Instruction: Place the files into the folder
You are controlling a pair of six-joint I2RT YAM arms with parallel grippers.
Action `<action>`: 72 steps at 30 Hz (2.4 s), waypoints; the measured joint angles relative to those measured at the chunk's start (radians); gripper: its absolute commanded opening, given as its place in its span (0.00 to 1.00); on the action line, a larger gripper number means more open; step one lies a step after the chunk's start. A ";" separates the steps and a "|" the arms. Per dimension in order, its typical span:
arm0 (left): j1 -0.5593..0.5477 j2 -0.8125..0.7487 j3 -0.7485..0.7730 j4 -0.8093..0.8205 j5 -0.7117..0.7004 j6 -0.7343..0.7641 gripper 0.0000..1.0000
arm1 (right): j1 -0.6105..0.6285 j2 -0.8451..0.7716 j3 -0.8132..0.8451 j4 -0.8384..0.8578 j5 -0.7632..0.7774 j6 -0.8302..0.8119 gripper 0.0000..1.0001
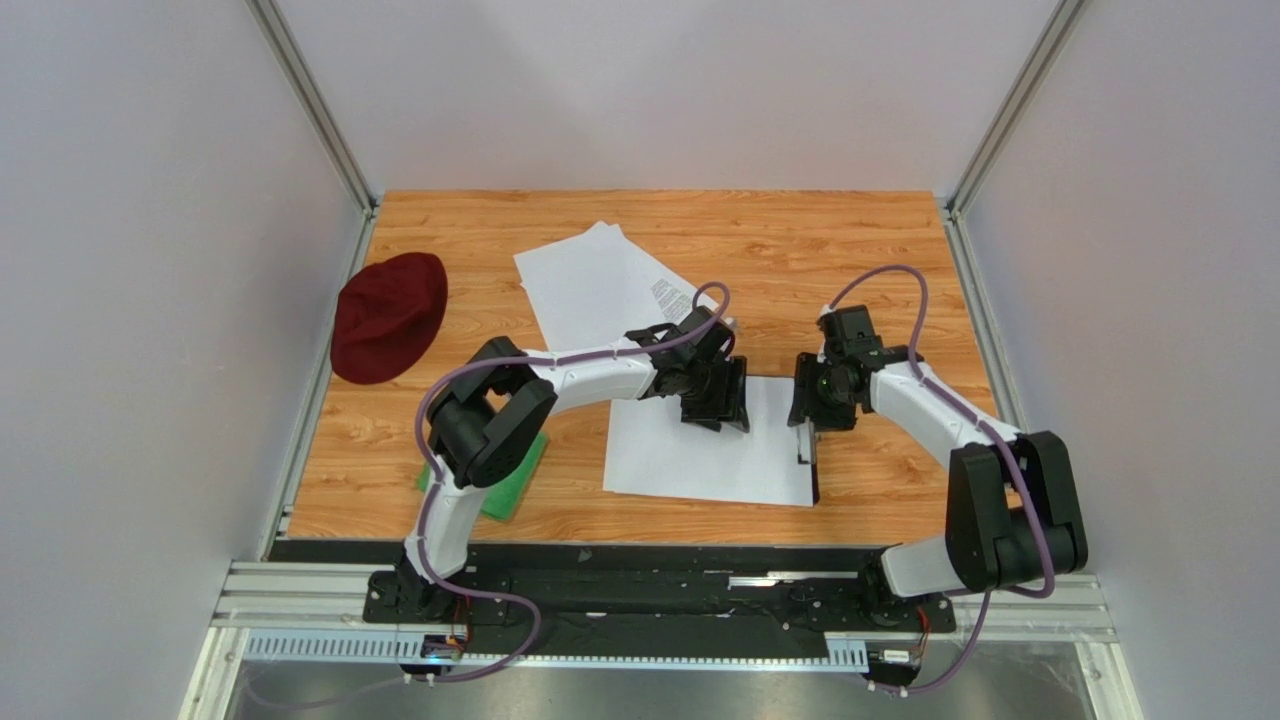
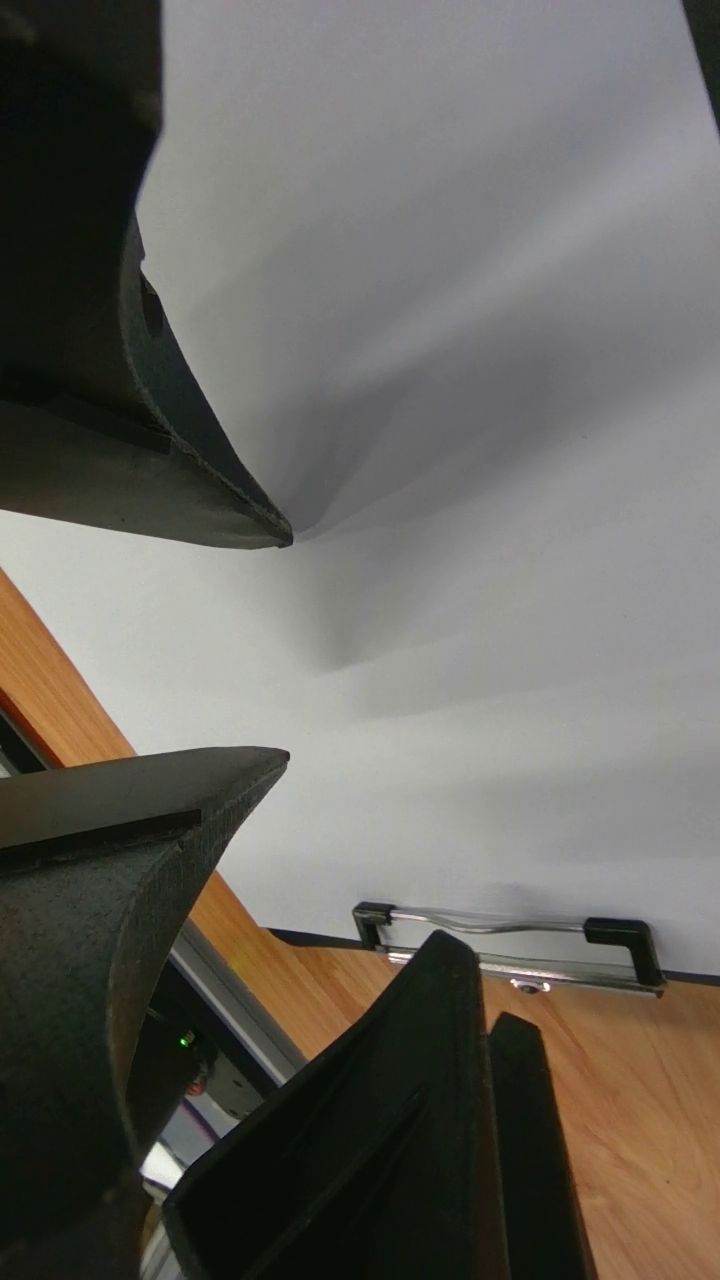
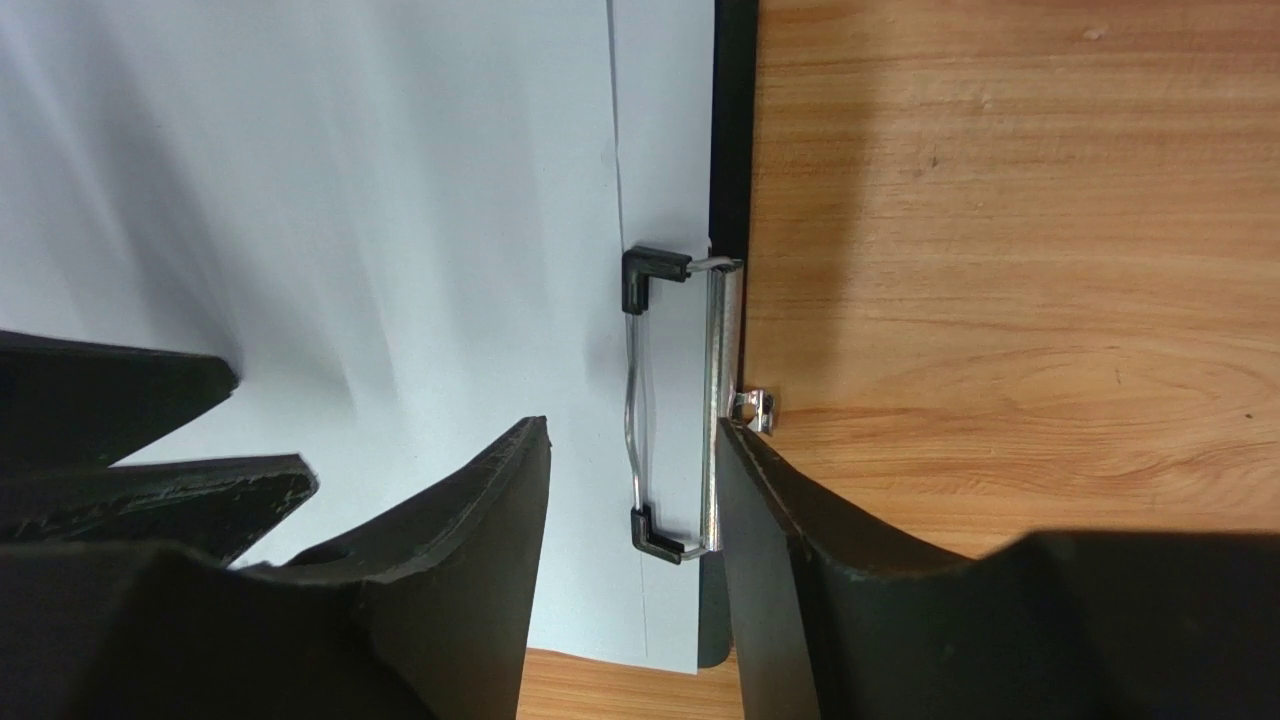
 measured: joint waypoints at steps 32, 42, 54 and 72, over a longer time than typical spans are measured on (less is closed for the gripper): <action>0.214 -0.395 -0.393 -0.219 -0.292 0.162 0.81 | 0.124 0.161 0.086 -0.088 0.212 0.010 0.20; 0.213 -0.350 -0.391 -0.197 -0.277 0.159 0.74 | 0.120 0.161 0.086 -0.087 0.203 0.009 0.00; 0.214 -0.330 -0.401 -0.074 -0.205 0.133 0.63 | 0.033 0.104 0.025 0.004 0.037 -0.002 0.00; 0.214 -0.321 -0.394 -0.074 -0.213 0.137 0.61 | -0.051 0.045 -0.053 0.117 -0.121 -0.029 0.00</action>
